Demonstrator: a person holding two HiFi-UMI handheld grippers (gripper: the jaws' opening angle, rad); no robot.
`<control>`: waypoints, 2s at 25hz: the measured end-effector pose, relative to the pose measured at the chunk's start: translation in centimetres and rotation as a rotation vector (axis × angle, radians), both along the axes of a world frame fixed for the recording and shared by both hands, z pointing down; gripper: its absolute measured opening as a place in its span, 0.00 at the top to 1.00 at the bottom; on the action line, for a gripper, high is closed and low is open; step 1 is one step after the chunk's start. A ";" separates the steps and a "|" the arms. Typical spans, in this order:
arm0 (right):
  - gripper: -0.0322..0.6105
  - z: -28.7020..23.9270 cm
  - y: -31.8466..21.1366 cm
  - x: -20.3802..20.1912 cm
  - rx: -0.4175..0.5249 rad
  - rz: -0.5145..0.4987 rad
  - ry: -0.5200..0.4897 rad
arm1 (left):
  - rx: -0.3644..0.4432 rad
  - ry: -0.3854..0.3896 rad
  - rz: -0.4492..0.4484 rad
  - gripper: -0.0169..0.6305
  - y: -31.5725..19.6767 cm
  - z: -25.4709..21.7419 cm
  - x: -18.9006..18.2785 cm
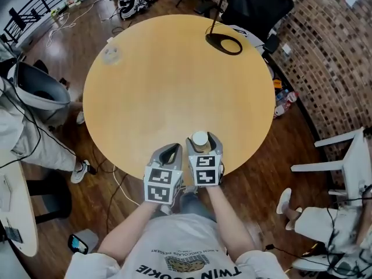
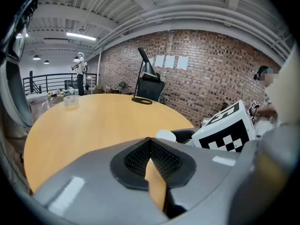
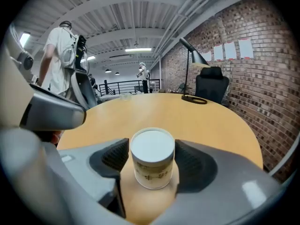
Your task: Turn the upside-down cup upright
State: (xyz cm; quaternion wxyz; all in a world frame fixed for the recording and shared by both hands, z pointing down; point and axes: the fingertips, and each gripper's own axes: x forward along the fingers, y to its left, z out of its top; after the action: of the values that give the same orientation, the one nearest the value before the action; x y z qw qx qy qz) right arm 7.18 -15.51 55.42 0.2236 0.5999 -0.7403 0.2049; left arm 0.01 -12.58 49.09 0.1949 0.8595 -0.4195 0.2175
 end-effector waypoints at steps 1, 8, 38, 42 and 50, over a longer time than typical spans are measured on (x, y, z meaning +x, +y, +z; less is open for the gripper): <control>0.49 0.1 -0.1 -0.1 -0.006 -0.012 0.002 | 0.000 -0.003 -0.003 0.97 -0.2 0.0 0.1; 0.52 -0.2 -0.9 1.2 -0.001 -0.035 -0.027 | -0.007 -0.007 -0.027 0.97 -1.6 0.2 1.1; 0.52 1.4 0.1 3.3 -0.228 0.271 -1.151 | 0.011 -0.060 -0.036 0.97 -3.2 2.0 2.8; 0.52 1.7 0.5 4.4 -0.232 0.321 -1.187 | 0.016 -0.056 -0.032 0.97 -3.0 2.1 3.1; 0.52 2.6 1.0 6.5 -0.206 0.407 -1.058 | 0.019 -0.047 -0.008 0.97 -2.3 1.9 3.6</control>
State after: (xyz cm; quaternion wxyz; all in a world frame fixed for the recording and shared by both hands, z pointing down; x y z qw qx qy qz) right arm 13.69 -14.46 57.99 -0.1636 0.5215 -0.5972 0.5871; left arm 3.56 -14.88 50.96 0.1778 0.8543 -0.4295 0.2328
